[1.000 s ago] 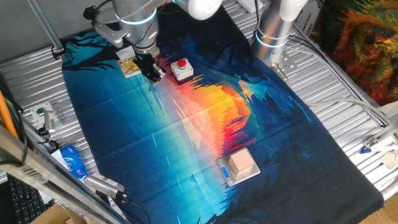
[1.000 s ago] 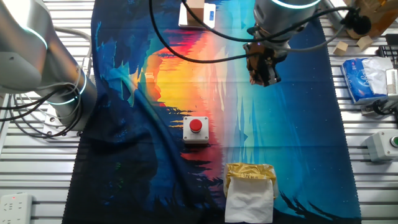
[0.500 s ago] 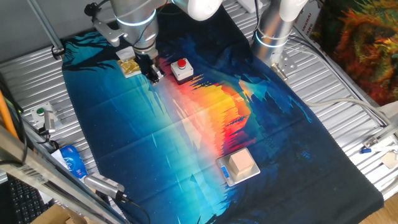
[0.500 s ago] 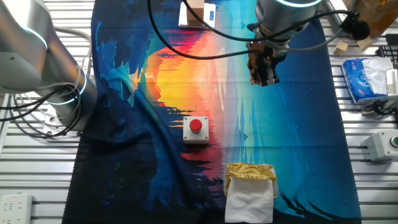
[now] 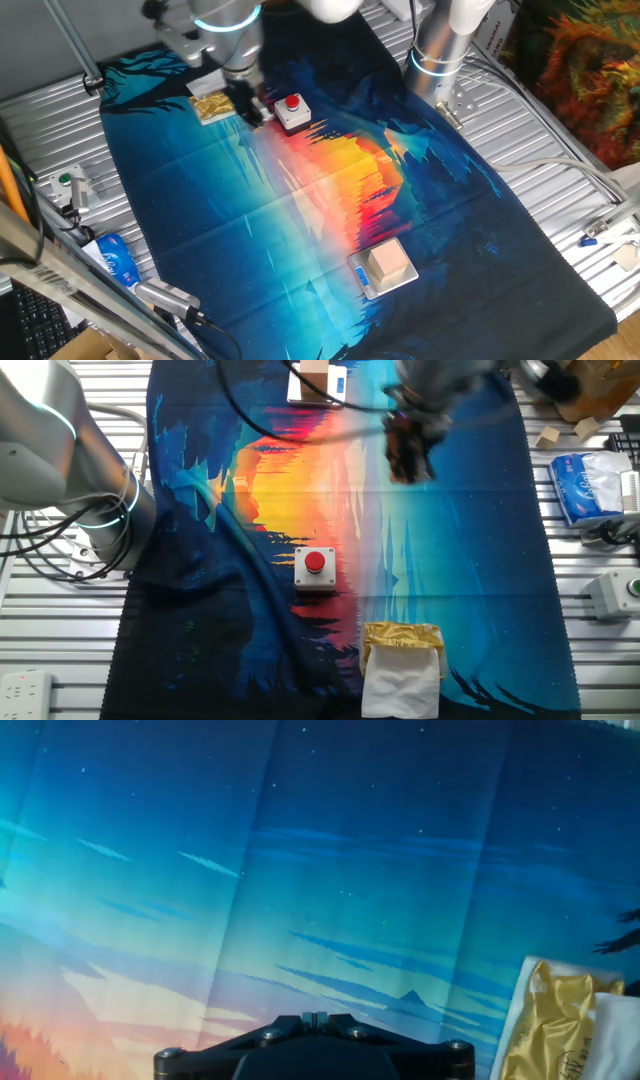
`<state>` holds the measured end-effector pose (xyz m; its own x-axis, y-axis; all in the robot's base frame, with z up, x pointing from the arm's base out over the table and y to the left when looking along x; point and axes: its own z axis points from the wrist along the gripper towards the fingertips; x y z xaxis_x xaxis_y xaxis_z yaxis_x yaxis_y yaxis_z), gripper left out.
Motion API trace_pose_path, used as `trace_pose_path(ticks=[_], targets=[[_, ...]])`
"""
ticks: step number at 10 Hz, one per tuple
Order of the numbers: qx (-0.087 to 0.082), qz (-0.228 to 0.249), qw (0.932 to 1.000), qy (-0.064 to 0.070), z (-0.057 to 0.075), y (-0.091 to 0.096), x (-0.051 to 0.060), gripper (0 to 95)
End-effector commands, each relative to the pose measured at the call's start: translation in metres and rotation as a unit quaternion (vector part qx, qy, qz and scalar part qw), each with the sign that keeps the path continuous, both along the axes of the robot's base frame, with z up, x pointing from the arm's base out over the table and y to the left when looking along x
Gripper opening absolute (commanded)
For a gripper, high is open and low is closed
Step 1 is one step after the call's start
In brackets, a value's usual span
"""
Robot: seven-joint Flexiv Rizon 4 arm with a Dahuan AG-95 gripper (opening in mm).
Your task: Remove the object from the scale
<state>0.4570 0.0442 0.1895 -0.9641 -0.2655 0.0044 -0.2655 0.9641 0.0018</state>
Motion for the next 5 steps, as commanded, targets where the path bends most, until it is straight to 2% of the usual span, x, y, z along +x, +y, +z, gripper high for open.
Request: trace_pose_path(ticks=[1, 2, 3, 4, 5], targets=[[-0.008, -0.061, 0.9981, 0.002, -0.011, 0.085, -0.040, 0.0], [-0.014, -0.074, 0.9971, 0.000, -0.018, 0.122, -0.052, 0.0], [-0.016, -0.089, 0.9959, 0.000, -0.025, 0.164, -0.058, 0.0], [-0.016, -0.099, 0.9950, 0.000, -0.029, 0.201, -0.058, 0.0], [-0.013, -0.108, 0.9941, 0.000, -0.032, 0.230, -0.058, 0.0]])
